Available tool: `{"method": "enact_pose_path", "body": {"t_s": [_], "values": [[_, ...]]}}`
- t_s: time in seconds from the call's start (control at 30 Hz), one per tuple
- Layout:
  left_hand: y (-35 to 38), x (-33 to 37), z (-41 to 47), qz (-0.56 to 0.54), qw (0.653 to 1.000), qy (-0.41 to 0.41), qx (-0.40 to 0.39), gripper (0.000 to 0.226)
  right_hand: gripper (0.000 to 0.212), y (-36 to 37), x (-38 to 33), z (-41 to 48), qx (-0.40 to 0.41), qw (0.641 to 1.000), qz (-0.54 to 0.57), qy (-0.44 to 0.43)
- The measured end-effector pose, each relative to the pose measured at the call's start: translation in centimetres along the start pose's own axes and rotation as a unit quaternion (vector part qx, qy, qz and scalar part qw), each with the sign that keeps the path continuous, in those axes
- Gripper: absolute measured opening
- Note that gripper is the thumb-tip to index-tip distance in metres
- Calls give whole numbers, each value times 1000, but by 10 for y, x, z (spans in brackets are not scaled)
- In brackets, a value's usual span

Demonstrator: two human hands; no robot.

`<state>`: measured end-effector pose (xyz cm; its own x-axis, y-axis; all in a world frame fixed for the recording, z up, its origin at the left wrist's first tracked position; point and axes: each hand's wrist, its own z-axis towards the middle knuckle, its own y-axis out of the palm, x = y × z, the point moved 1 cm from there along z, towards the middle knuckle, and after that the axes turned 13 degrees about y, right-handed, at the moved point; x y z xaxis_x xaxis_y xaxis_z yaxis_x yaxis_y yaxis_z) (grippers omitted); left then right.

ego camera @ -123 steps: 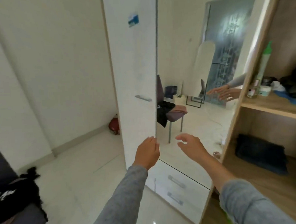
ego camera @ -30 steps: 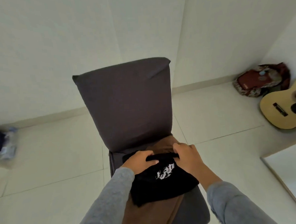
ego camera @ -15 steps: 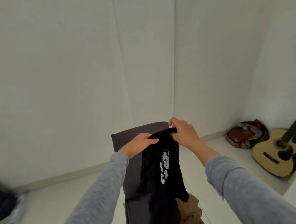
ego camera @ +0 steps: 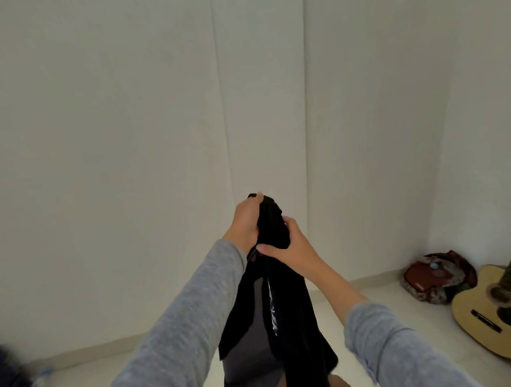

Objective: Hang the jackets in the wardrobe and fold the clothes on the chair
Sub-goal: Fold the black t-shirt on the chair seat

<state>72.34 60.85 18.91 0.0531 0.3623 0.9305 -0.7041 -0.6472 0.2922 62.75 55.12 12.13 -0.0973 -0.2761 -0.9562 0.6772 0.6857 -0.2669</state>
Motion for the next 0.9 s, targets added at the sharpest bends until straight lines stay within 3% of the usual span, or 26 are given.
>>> {"method": "enact_pose_path", "body": {"t_s": [0.03, 0.13, 0.17, 0.23, 0.27, 0.3, 0.33, 0.4, 0.43, 0.5, 0.57, 0.77, 0.9], "values": [[-2, 3, -3, 41, 999, 22, -1, 27, 58, 6, -3, 0, 16, 1000, -24, -1], [-20, 6, -15, 197, 972, 129, 1, 34, 18, 14, -16, 4, 111, 993, -39, 4], [-31, 3, -20, 261, 948, 180, -4, 39, 13, 15, -19, 5, 134, 990, -36, 4], [-59, -13, -30, 420, 867, 267, 0, 36, 12, 18, -27, 5, 150, 989, -9, 0], [-73, -24, -35, 486, 827, 282, 15, 37, 11, 20, -32, 5, 155, 988, 12, -4], [-87, -37, -42, 525, 808, 265, 29, 53, 10, 23, -36, 5, 158, 987, 39, -3], [-101, -50, -46, 530, 818, 223, 30, 74, 9, 26, -40, 6, 158, 985, 71, 0], [-125, -79, -55, 464, 882, 85, -5, 95, 12, 31, -46, 6, 148, 983, 112, 1], [-137, -95, -59, 406, 913, 21, -34, 89, 14, 34, -47, 6, 140, 984, 114, -5], [-153, -119, -69, 338, 933, -82, -91, 54, 18, 38, -47, 4, 130, 986, 102, -23], [-165, -136, -75, 331, 934, -98, -93, 35, 21, 42, -43, 3, 137, 987, 82, -34], [-190, -127, -77, 320, 947, -17, -4, 24, 20, 24, -16, 0, 211, 977, 14, -33], [-195, -95, -83, 322, 945, -12, 53, 17, 21, 4, -2, -13, 229, 973, -8, -10]]}}
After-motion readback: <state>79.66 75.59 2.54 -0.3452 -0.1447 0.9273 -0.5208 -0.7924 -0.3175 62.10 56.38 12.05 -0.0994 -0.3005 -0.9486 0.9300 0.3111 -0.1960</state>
